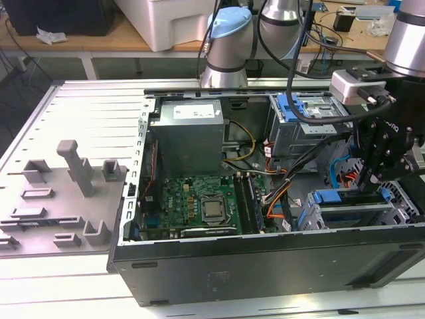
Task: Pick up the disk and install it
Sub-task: 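Insert the first disk wire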
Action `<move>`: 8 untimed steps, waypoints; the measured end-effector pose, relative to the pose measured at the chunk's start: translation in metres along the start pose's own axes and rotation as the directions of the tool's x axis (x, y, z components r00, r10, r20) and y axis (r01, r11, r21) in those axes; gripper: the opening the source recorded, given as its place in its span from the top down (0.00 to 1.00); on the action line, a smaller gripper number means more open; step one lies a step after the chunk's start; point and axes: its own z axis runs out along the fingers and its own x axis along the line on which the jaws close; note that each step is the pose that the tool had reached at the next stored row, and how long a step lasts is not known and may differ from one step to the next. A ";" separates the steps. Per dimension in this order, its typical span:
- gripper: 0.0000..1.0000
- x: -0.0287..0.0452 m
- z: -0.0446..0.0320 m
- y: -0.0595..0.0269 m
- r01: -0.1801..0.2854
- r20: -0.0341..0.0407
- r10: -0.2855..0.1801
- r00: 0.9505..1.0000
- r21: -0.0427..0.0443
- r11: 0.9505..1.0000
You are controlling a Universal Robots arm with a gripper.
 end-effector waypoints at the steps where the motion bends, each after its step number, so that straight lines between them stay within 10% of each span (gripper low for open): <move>1: 0.83 0.0000 0.0001 0.0000 0.000 0.000 0.000 1.000 0.000 1.000; 8: 0.83 -0.0001 0.0010 -0.0005 0.000 0.000 0.000 1.000 -0.001 1.000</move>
